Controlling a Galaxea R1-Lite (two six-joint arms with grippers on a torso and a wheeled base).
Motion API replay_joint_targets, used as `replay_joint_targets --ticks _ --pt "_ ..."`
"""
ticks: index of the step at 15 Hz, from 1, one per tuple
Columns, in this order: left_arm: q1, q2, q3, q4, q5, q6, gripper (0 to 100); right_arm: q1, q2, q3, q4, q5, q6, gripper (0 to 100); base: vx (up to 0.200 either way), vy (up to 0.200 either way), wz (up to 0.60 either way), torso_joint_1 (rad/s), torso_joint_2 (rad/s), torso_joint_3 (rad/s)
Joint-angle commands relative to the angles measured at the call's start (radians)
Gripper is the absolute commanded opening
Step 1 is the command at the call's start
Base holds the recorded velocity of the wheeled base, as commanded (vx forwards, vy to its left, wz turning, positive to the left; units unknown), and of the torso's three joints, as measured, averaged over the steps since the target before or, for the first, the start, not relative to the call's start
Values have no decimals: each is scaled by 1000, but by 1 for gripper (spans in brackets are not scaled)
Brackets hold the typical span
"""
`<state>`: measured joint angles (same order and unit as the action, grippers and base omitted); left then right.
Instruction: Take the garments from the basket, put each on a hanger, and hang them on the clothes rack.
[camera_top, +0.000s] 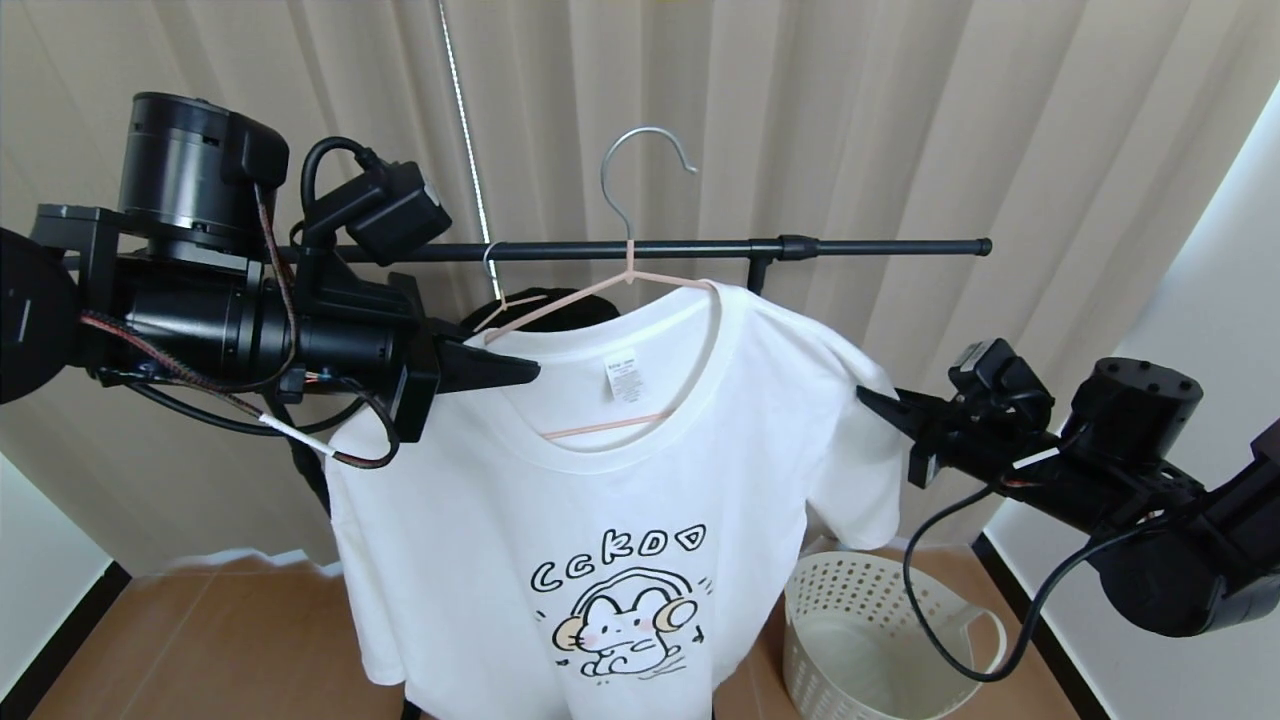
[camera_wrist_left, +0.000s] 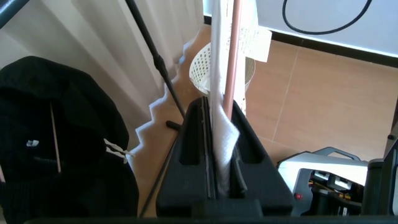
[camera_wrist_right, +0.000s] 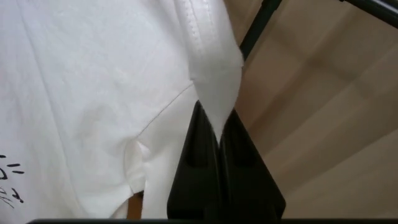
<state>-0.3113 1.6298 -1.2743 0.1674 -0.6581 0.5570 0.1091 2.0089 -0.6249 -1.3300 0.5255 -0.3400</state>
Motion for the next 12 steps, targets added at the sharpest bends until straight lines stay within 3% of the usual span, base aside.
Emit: replay_joint_targets --ticks 1,7,12 --pt "9 1 3 0 0 1 0 -20 19 -21 -1 1 7 0 0 0 0 0 0 0" --pt "21 -13 10 0 0 1 0 -72 34 -67 17 1 39 0 0 0 0 0 0 0" --pt "21 -16 18 0 0 0 0 -74 21 -47 22 4 38 0 0 0 0 0 0 0"
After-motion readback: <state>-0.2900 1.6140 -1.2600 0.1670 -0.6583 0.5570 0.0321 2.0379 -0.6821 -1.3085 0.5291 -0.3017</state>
